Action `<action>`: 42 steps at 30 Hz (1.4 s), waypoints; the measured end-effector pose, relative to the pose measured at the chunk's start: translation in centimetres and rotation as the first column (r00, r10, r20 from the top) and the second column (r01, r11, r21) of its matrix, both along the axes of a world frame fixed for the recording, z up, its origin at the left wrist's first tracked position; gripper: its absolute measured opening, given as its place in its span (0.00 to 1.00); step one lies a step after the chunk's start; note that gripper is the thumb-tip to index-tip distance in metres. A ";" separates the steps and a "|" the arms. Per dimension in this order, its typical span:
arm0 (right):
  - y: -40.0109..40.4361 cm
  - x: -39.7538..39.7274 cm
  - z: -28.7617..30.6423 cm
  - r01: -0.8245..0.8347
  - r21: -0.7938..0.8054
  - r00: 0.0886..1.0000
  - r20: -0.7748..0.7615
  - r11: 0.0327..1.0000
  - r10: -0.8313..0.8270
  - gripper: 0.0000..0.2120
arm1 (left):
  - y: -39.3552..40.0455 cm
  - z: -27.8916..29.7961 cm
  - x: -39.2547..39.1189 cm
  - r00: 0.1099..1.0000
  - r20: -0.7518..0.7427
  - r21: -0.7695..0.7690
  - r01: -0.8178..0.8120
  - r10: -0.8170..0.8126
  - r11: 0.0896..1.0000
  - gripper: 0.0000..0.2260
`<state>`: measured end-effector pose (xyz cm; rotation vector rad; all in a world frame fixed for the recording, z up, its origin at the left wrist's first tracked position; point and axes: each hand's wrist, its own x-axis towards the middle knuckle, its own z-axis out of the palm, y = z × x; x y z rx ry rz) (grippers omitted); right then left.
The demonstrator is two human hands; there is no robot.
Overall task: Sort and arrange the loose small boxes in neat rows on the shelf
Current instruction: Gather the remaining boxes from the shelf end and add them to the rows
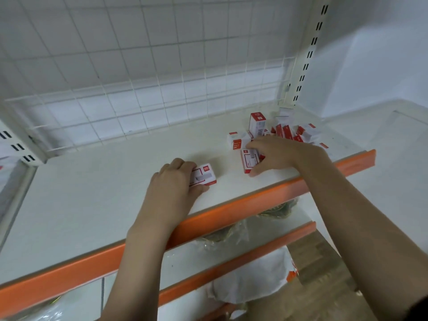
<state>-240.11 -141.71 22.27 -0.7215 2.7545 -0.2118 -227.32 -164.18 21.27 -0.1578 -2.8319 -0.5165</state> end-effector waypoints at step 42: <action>-21.3 17.6 -1.2 -0.024 -0.648 0.975 -0.183 0.761 -0.125 0.28 | -18.0 0.1 15.1 0.904 -0.297 0.253 -0.235 0.306 0.939 0.20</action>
